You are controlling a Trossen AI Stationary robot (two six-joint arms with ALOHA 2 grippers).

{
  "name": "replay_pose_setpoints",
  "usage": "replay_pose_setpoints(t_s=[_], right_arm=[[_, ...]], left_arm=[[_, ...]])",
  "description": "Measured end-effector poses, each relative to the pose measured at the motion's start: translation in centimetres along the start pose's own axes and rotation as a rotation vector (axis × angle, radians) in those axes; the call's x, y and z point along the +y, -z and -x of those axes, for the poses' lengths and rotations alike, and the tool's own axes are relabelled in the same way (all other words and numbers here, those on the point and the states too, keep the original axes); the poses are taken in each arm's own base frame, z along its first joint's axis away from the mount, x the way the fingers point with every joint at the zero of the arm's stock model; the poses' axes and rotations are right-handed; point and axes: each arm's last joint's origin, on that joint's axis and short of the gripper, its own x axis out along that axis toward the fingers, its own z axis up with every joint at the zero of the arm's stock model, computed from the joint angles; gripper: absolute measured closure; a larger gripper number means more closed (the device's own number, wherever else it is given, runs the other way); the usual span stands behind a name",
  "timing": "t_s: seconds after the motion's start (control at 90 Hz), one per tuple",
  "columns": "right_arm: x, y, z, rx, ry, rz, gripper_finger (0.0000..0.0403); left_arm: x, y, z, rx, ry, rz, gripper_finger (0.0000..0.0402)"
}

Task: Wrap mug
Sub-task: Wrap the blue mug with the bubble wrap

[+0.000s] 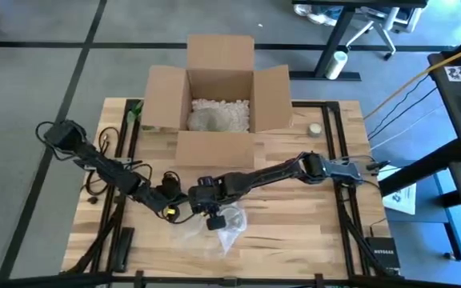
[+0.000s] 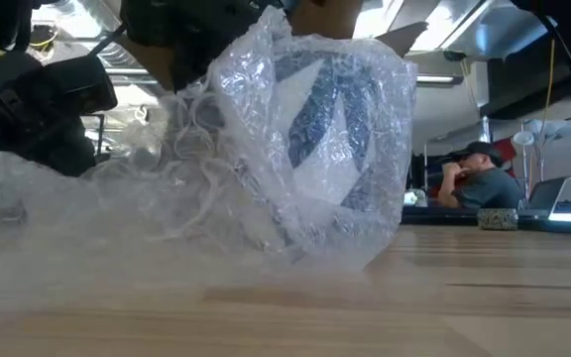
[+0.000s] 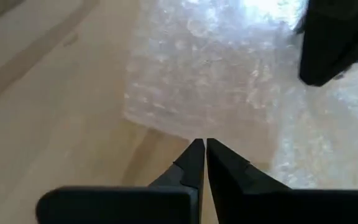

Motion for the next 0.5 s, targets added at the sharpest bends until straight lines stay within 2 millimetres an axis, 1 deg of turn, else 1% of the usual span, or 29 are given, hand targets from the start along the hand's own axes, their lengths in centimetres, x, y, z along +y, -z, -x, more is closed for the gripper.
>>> replay_pose_setpoints(t_s=[0.122, 0.211, 0.367, 0.5], right_arm=[[0.0, -0.1, 0.1, 0.001, -0.001, 0.0, 0.0403], [0.0, -0.6, 0.6, -0.02, 0.0, 0.002, 0.0403], [0.0, -2.4, 2.7, -0.093, 0.005, 0.01, 0.0403], [0.0, -3.2, 4.3, -0.112, 0.028, 0.023, 0.0403]], left_arm=[[-0.3, 0.1, 0.0, 0.068, 0.08, 0.037, 0.0402], [-0.7, 0.1, 0.1, 0.071, 0.13, 0.055, 0.0402], [-1.5, -0.2, 0.3, 0.04, 0.205, 0.055, 0.0402], [-1.9, -0.4, 0.5, 0.009, 0.248, 0.05, 0.0402]])
